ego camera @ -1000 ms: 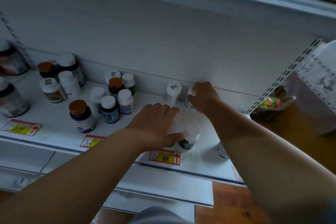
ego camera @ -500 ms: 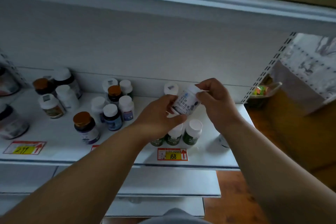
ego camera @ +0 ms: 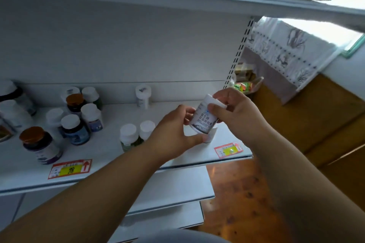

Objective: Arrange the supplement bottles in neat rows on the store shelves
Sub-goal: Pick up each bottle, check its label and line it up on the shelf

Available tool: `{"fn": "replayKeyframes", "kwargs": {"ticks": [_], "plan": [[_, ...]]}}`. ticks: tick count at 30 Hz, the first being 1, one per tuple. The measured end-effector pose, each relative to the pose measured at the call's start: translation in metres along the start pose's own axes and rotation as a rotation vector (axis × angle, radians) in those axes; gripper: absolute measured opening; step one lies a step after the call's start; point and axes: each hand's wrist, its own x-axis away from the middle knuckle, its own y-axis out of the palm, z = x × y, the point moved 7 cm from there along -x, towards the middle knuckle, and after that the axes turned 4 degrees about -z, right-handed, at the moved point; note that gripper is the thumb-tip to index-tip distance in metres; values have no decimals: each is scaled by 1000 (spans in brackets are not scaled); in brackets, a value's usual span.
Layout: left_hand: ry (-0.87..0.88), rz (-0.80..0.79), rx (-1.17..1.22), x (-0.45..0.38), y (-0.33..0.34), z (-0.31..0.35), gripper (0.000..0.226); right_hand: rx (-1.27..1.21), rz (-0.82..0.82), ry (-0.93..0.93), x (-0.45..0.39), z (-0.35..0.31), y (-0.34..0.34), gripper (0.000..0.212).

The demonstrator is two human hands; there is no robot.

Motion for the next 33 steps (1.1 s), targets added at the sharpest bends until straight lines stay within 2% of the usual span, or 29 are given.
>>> {"fn": "replayKeyframes", "kwargs": {"ticks": [3,5,8,10,13,16,23,26,29,33], "plan": [[1,35,-93,-17,21,8,68,96,143,-10,-5,24,-43,22],[20,39,-179,-31,38,12,66,168,140,4,-13,45,-61,27],[-4,-3,-441,-54,65,11,69,309,1,37,-26,77,-58,39],[-85,-77,-543,-66,81,4,70,406,-130,15,-31,95,-39,47],[-193,-187,-514,-74,97,-4,69,459,-293,-34,-30,114,-15,55],[-232,-169,-500,-77,100,-5,68,473,-347,-78,-34,121,-13,53],[-242,-149,-524,-72,104,-6,71,514,-401,-106,-33,123,-12,53],[-202,-95,-542,-68,97,2,76,526,-352,-96,-36,111,-15,54],[-147,-5,-562,-58,73,10,79,495,-260,-147,-48,82,-11,40],[-178,105,-579,-40,11,-5,74,443,-295,-246,-75,36,36,33]]}}
